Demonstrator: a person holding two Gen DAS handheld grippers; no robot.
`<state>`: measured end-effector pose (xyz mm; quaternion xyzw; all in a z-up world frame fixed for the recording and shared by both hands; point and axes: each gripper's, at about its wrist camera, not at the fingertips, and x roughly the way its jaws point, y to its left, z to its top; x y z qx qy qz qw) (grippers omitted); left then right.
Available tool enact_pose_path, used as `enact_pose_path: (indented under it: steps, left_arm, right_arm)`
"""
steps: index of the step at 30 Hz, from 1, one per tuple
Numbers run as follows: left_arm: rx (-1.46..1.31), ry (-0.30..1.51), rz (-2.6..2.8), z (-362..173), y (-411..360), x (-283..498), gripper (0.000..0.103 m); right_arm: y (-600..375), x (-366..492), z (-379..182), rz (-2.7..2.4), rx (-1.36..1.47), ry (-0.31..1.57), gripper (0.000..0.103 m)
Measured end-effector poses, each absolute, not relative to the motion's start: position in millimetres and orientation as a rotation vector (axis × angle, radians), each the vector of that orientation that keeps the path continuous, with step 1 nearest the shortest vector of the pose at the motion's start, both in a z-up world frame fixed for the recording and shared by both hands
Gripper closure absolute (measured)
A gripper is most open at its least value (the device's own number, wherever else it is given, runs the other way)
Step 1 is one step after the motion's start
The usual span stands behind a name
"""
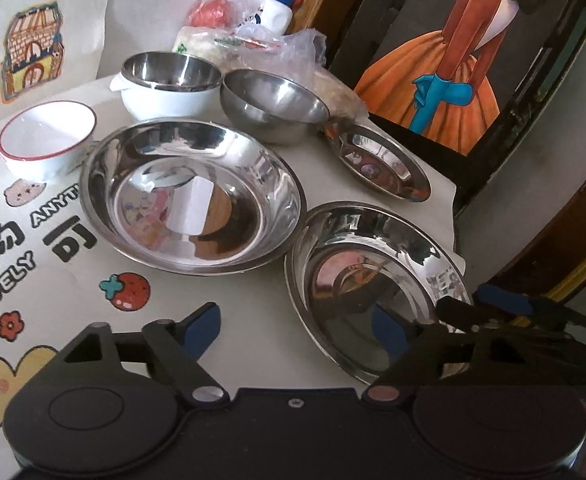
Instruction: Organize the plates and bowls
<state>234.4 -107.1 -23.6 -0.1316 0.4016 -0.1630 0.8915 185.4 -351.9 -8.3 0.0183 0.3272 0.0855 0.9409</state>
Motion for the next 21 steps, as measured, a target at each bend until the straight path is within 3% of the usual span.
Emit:
enact_pose_path:
  steps: [1,4,6,10,21]
  left_arm:
    - [-0.274,0.837,-0.34,-24.3,-108.2,235.7,0.028]
    - [-0.284,0.851,-0.35,-26.8,-110.4,239.7,0.041]
    - [-0.289,0.856,-0.364,-28.5,-112.0,242.0,0.06]
    - [-0.296,0.868,-0.39,-30.9,-113.4,245.0,0.085]
    - [-0.327,0.857,-0.391,-30.8,-104.4,229.5,0.088]
  right_arm:
    - [-351.2,186.2,-9.2,0.177,0.042,0.672,0.042]
    - [-350.5,190.2,-12.0,0.183,0.069,0.689,0.056]
    - [-349.6,192.4,-12.9,0.188,0.087,0.699,0.068]
    - [-347.7,192.2,-13.7,0.16,0.108,0.706,0.08]
    - [-343.2,166.2,-12.5,0.137,0.163,0.686,0.082]
